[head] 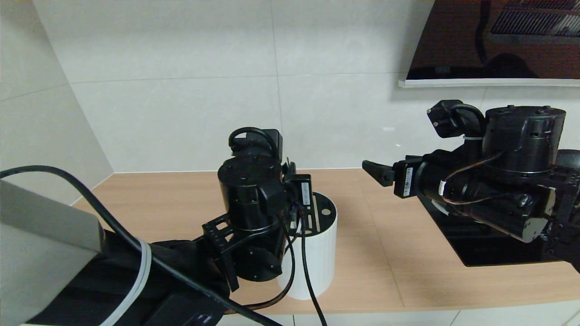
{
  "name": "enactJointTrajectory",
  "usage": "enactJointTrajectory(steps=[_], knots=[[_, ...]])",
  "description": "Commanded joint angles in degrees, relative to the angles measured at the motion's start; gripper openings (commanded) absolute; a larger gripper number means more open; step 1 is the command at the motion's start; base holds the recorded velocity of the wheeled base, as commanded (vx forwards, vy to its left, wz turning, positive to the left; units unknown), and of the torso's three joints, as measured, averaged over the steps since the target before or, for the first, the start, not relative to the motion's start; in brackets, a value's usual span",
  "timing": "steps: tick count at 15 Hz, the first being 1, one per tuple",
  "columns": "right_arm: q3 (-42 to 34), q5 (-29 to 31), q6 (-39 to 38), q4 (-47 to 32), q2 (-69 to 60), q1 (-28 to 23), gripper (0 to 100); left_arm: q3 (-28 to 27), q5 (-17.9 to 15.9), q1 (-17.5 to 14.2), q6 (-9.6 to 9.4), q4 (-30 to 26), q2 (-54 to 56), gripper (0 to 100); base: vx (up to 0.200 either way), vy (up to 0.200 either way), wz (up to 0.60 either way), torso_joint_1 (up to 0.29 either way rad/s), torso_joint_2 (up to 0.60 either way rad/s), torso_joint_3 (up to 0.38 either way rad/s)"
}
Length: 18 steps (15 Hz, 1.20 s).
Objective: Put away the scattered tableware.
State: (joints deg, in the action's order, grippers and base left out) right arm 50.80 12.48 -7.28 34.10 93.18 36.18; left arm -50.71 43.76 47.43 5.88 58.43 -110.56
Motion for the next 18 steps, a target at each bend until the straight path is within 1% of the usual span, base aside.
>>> enactJointTrajectory(steps=[1, 10, 17, 18], knots=[[0.0, 0.0, -0.02, 0.0, 0.15, 0.03, 100, 0.26, 0.09, 0.12, 0.01, 0.02, -1.5, 0, 0.0, 0.0, 0.0, 0.0, 0.0, 0.0], [0.18, 0.0, 0.07, 0.0, 0.77, 0.03, 100, 1.49, -0.43, 0.38, 0.01, -0.07, -6.34, 0, 0.0, 0.0, 0.0, 0.0, 0.0, 0.0], [0.09, 0.0, 0.16, 0.0, 1.21, 0.03, 100, 1.93, -0.61, 0.38, -0.08, -0.07, -6.51, 0, 0.0, 0.0, 0.0, 0.0, 0.0, 0.0], [0.0, 0.0, 0.16, 0.0, 1.21, 0.12, 100, 1.93, -0.61, 0.38, -0.08, -0.07, -6.51, 100, 0.0, 0.0, 0.0, 0.0, 0.0, 0.0]])
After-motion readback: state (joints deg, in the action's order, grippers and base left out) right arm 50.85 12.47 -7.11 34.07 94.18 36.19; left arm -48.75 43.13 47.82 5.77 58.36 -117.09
